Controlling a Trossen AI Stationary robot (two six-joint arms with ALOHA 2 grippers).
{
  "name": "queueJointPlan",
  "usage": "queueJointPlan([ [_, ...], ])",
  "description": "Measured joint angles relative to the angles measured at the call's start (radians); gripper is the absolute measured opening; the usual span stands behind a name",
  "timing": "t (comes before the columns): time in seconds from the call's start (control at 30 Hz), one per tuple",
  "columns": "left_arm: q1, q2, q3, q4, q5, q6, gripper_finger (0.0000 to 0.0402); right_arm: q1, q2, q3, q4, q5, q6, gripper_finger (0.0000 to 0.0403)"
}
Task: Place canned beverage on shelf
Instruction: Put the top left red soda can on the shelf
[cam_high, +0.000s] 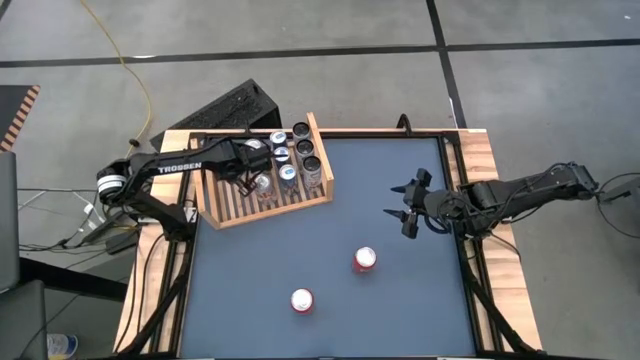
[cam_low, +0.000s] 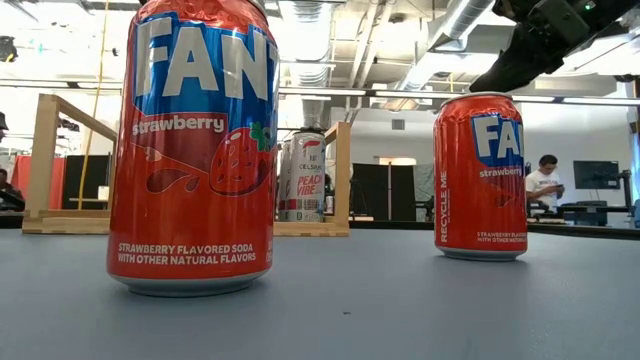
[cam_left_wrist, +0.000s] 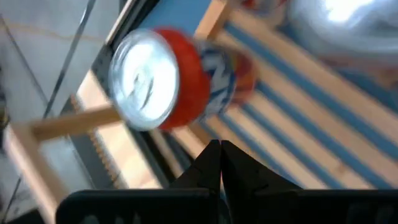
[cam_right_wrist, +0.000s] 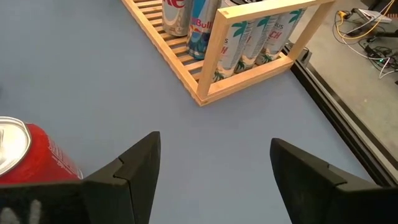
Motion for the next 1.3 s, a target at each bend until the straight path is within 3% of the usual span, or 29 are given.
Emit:
queueJointPlan([
  [0.7, 0.123, -0.008, -0.008, -0.034, -0.083, 0.118, 0.0, 0.0, 0.0, 0.0, 0.0, 0.0, -0.002, 0.0276],
  [1.3, 0.196, -0.008, -0.007, 0.033, -0.124, 0.24, 0.0, 0.0, 0.0, 0.0, -0.033, -0.001, 0.024, 0.0276],
])
